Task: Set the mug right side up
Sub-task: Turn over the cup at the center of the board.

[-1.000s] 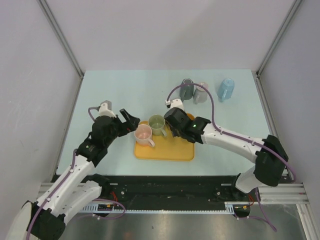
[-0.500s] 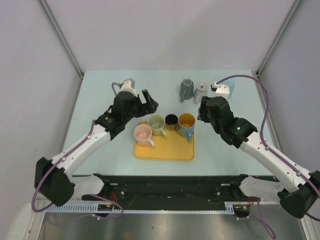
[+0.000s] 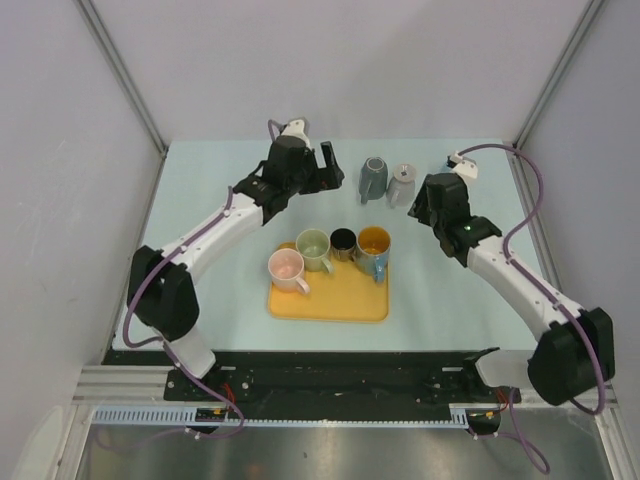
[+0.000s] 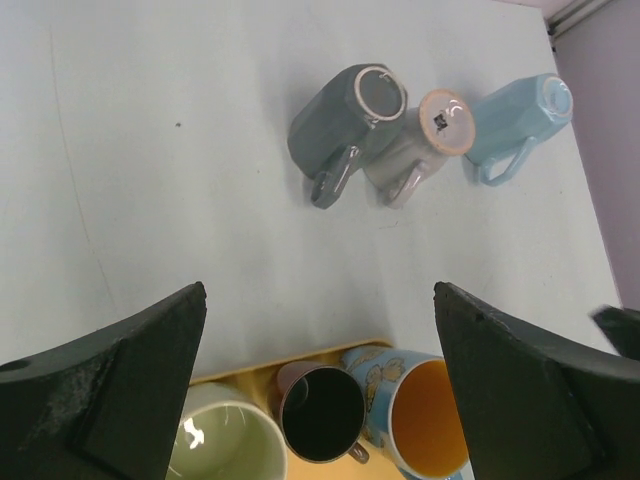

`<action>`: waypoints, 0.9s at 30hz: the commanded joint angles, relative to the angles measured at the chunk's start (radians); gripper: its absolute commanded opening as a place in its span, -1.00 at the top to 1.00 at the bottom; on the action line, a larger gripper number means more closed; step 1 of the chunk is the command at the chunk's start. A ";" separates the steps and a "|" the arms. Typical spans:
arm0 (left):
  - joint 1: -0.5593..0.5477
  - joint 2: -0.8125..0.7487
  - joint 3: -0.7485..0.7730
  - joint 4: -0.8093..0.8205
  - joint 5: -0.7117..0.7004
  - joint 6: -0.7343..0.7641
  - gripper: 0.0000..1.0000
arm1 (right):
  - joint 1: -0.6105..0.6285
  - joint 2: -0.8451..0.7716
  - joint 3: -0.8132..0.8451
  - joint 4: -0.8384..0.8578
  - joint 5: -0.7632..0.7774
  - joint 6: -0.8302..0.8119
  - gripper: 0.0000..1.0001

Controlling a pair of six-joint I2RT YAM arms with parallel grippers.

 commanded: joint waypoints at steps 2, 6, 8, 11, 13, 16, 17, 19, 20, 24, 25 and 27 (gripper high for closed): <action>0.016 0.053 0.140 0.007 0.144 0.161 -1.00 | -0.041 0.138 0.052 0.111 -0.034 0.063 0.00; 0.040 0.193 0.297 -0.086 0.239 0.236 -1.00 | -0.041 0.103 0.062 0.078 -0.003 0.069 0.01; 0.045 0.319 0.438 -0.140 0.303 0.271 -0.98 | -0.035 0.060 0.062 0.036 0.006 0.077 0.01; 0.043 0.492 0.635 -0.258 0.354 0.317 -0.93 | -0.017 -0.038 0.062 -0.033 0.031 0.085 0.01; 0.042 0.550 0.736 -0.318 0.359 0.342 -0.92 | -0.011 -0.112 0.062 -0.073 0.026 0.079 0.01; 0.036 0.619 0.792 -0.332 0.316 0.402 -0.90 | -0.006 -0.188 0.062 -0.154 0.005 0.068 0.00; 0.034 0.641 0.802 -0.332 0.291 0.431 -0.89 | -0.006 -0.204 0.062 -0.181 -0.004 0.053 0.00; 0.029 0.662 0.836 -0.331 0.283 0.457 -0.89 | -0.003 -0.227 0.059 -0.209 -0.015 0.040 0.00; 0.029 0.672 0.847 -0.331 0.277 0.477 -0.88 | -0.003 -0.250 0.058 -0.228 -0.018 0.033 0.01; 0.011 0.727 0.894 -0.329 0.264 0.526 -0.85 | -0.003 -0.296 0.047 -0.251 -0.029 0.003 0.01; 0.008 0.738 0.911 -0.327 0.262 0.543 -0.84 | -0.003 -0.304 0.046 -0.257 -0.029 0.000 0.00; -0.001 0.750 0.918 -0.317 0.259 0.545 -0.84 | -0.001 -0.321 0.046 -0.265 -0.028 -0.003 0.00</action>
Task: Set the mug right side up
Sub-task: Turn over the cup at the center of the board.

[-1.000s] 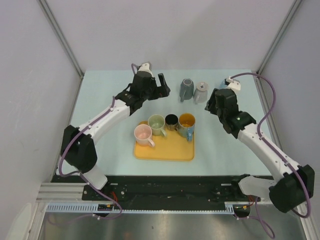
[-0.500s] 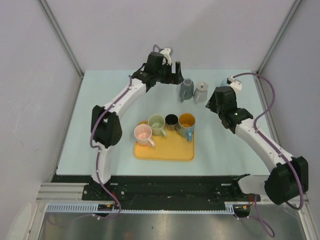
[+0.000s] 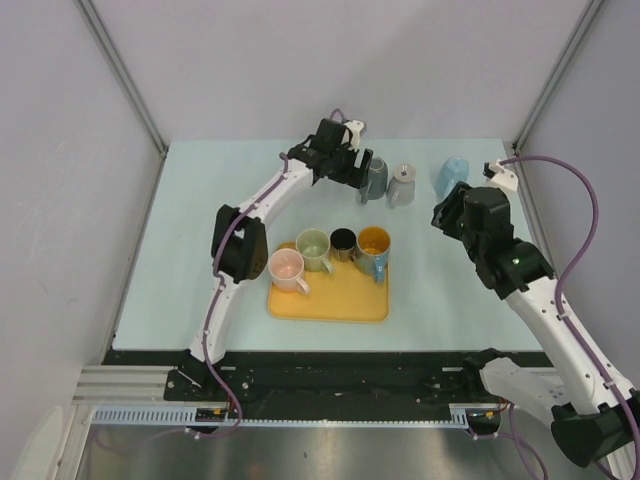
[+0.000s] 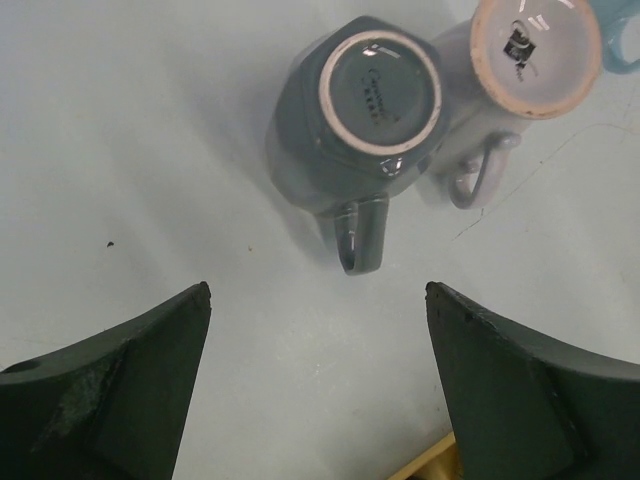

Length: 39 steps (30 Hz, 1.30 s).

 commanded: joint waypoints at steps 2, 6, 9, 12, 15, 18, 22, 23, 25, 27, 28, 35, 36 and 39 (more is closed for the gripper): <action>-0.031 0.021 0.080 0.055 0.010 0.119 -0.84 | 0.008 -0.044 0.004 -0.059 -0.006 -0.028 0.00; -0.055 0.063 0.102 0.084 -0.001 0.138 -0.84 | 0.006 -0.064 -0.013 -0.071 -0.025 -0.014 0.00; -0.060 0.098 0.125 0.092 -0.021 0.141 -0.81 | 0.005 -0.076 -0.013 -0.083 -0.037 -0.005 0.00; -0.060 0.123 0.140 0.101 -0.039 0.122 -0.73 | 0.005 -0.096 -0.016 -0.100 -0.046 0.011 0.00; -0.060 0.141 0.163 0.112 -0.047 0.107 -0.64 | 0.003 -0.113 -0.027 -0.112 -0.043 0.020 0.00; -0.059 0.155 0.174 0.122 -0.053 0.078 -0.58 | 0.002 -0.124 -0.034 -0.114 -0.042 0.018 0.00; -0.059 0.170 0.188 0.139 -0.048 0.073 -0.45 | 0.000 -0.133 -0.045 -0.112 -0.046 0.022 0.00; -0.059 0.173 0.186 0.141 -0.047 0.073 -0.40 | -0.001 -0.133 -0.048 -0.111 -0.048 0.022 0.00; -0.059 0.176 0.188 0.149 -0.044 0.072 -0.14 | -0.008 -0.131 -0.053 -0.109 -0.051 0.017 0.00; -0.060 0.181 0.188 0.152 -0.044 0.069 0.09 | -0.015 -0.130 -0.056 -0.103 -0.057 0.014 0.00; -0.059 0.181 0.186 0.152 -0.044 0.069 0.13 | -0.015 -0.128 -0.056 -0.103 -0.058 0.012 0.00; -0.057 0.175 0.171 0.155 -0.051 0.081 0.27 | -0.021 -0.125 -0.062 -0.095 -0.054 0.009 0.00; -0.056 0.172 0.159 0.152 -0.053 0.081 0.37 | -0.021 -0.124 -0.064 -0.094 -0.054 0.009 0.00; -0.049 0.137 0.110 0.152 -0.073 0.081 0.57 | -0.021 -0.119 -0.067 -0.088 -0.057 0.011 0.01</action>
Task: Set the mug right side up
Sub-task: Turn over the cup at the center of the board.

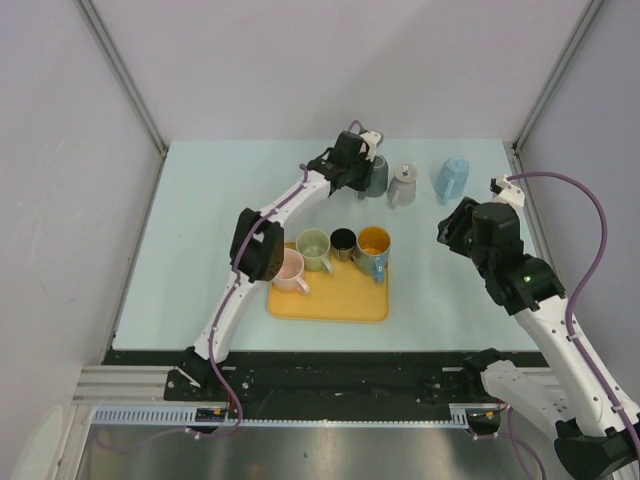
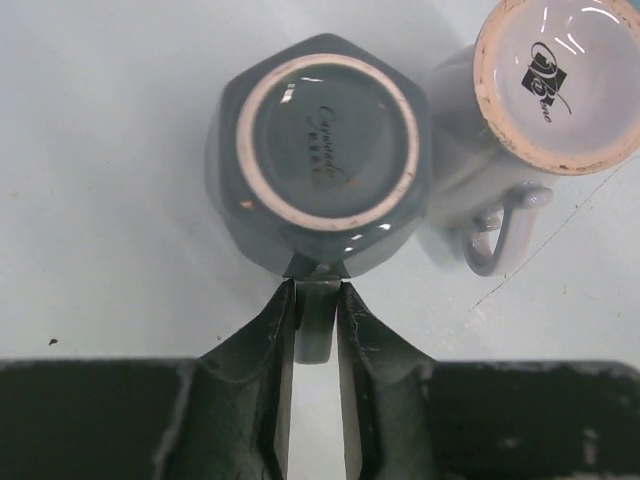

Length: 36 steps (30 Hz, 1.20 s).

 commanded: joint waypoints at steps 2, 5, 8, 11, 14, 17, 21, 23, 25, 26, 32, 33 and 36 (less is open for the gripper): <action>0.019 -0.090 -0.067 0.038 -0.042 0.023 0.81 | -0.006 0.002 -0.013 0.029 -0.010 0.004 0.00; 0.033 -0.151 -0.155 0.038 -0.070 0.026 0.96 | -0.007 0.006 -0.019 0.045 -0.026 0.013 0.00; 0.039 -0.188 -0.227 0.038 -0.098 0.038 1.00 | -0.007 0.014 -0.027 0.057 -0.033 0.014 0.01; 0.042 -0.236 -0.291 0.038 -0.102 0.038 0.99 | -0.007 0.018 -0.028 0.065 -0.038 0.016 0.01; 0.045 -0.288 -0.363 0.039 -0.130 0.028 0.99 | -0.009 0.015 -0.028 0.071 -0.041 0.017 0.01; 0.048 -0.336 -0.435 0.039 -0.151 0.018 0.99 | -0.007 0.017 -0.031 0.074 -0.044 0.017 0.01; 0.053 -0.356 -0.495 0.038 -0.162 0.012 0.50 | -0.006 0.018 -0.040 0.083 -0.053 0.014 0.01; 0.062 -0.357 -0.503 0.039 -0.155 0.005 0.18 | -0.007 0.018 -0.042 0.086 -0.056 0.016 0.01; 0.066 -0.354 -0.502 0.038 -0.139 0.001 0.01 | -0.007 0.017 -0.042 0.089 -0.059 0.016 0.02; 0.068 -0.353 -0.496 0.038 -0.135 0.003 -0.03 | -0.006 0.017 -0.042 0.088 -0.058 0.016 0.02; 0.080 -0.333 -0.443 0.036 -0.113 0.015 -0.12 | -0.006 0.022 -0.042 0.086 -0.052 0.014 0.01; 0.082 -0.330 -0.436 0.036 -0.081 0.018 -0.12 | -0.007 0.023 -0.042 0.086 -0.052 0.014 0.01; 0.082 -0.311 -0.404 0.029 -0.035 0.031 -0.10 | -0.009 0.032 -0.042 0.086 -0.053 0.016 0.01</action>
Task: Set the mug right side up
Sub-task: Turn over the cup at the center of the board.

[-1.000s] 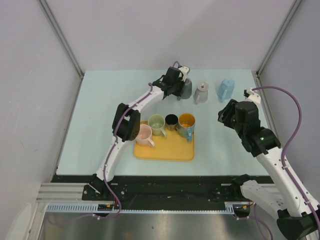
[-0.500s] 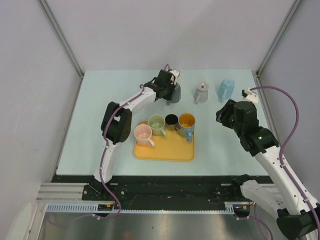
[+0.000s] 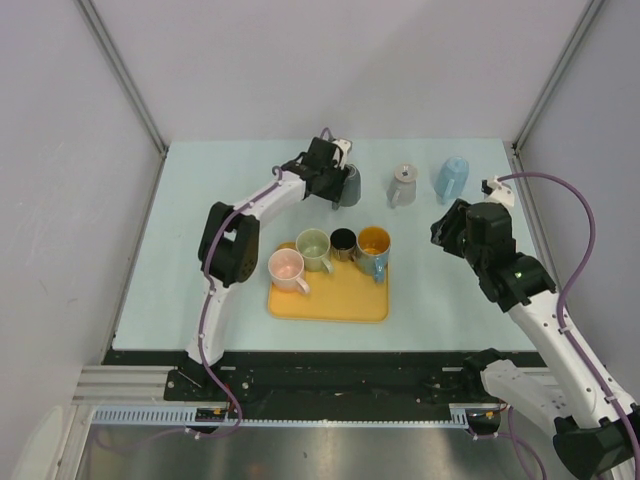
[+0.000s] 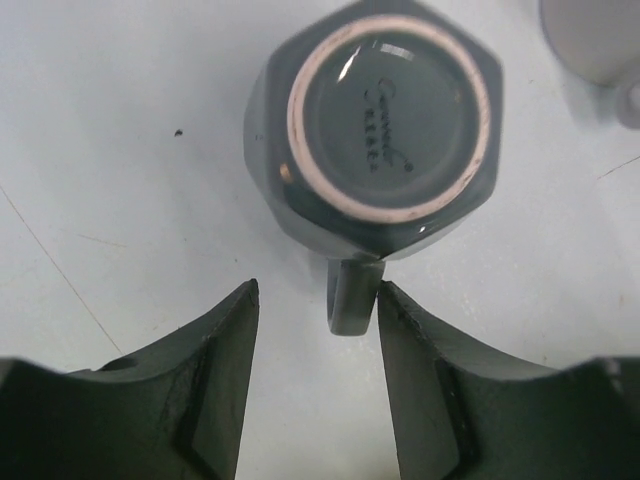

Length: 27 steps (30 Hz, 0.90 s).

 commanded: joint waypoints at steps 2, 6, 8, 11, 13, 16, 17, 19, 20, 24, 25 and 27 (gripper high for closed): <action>0.006 0.003 0.104 -0.014 0.083 0.039 -0.09 | -0.005 0.015 0.005 0.031 0.000 0.008 0.01; 0.004 0.022 0.121 -0.021 0.114 0.039 -0.08 | -0.004 0.018 -0.003 0.036 0.004 0.008 0.01; 0.004 0.028 0.133 -0.024 0.126 0.039 -0.08 | -0.005 0.021 -0.008 0.037 0.000 0.009 0.01; 0.003 0.048 0.153 -0.035 0.139 0.044 -0.07 | -0.007 0.026 -0.012 0.042 -0.003 0.011 0.01; 0.003 0.060 0.160 -0.041 0.142 0.044 -0.04 | -0.007 0.024 -0.012 0.040 -0.003 0.009 0.01; 0.004 0.074 0.164 -0.046 0.142 0.047 0.01 | -0.010 0.024 -0.014 0.039 -0.003 0.008 0.02; 0.004 0.080 0.167 -0.047 0.143 0.047 0.02 | -0.011 0.024 -0.015 0.039 -0.003 0.008 0.01; 0.004 0.089 0.172 -0.050 0.143 0.045 0.06 | -0.013 0.027 -0.017 0.039 -0.004 0.008 0.01; 0.003 0.096 0.173 -0.050 0.146 0.047 0.08 | -0.013 0.029 -0.017 0.037 -0.009 0.008 0.01; 0.004 0.105 0.183 -0.052 0.145 0.045 0.12 | -0.019 0.031 -0.020 0.040 -0.010 0.008 0.01; 0.003 0.105 0.186 -0.050 0.146 0.047 0.17 | -0.019 0.031 -0.022 0.043 -0.012 0.009 0.01; 0.004 0.108 0.193 -0.054 0.148 0.048 0.22 | -0.020 0.032 -0.023 0.043 -0.013 0.009 0.01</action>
